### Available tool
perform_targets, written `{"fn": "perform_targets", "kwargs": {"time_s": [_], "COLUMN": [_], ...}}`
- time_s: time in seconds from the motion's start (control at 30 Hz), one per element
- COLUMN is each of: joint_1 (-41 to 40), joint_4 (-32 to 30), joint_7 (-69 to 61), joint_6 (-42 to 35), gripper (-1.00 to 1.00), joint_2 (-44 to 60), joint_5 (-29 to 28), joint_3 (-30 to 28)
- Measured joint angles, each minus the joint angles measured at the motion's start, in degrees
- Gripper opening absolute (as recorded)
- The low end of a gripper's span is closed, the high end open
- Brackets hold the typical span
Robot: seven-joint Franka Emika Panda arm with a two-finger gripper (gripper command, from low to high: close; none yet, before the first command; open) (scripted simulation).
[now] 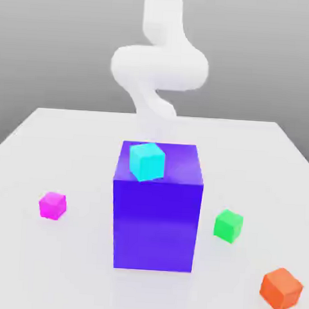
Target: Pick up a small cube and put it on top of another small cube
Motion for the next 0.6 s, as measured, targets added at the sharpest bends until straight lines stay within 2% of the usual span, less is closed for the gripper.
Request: {"fn": "perform_targets", "kwargs": {"time_s": [0.3, 0.6], "joint_1": [-14.76, -28.0], "joint_4": [-11.53, -22.84], "joint_7": [18.9, 36.77], "joint_6": [10.57, 20.93], "gripper": [0.0, 0.0], "joint_2": [13.24, 26.17], "joint_5": [-2.67, -4.53], "joint_3": [-0.47, -3.37]}}
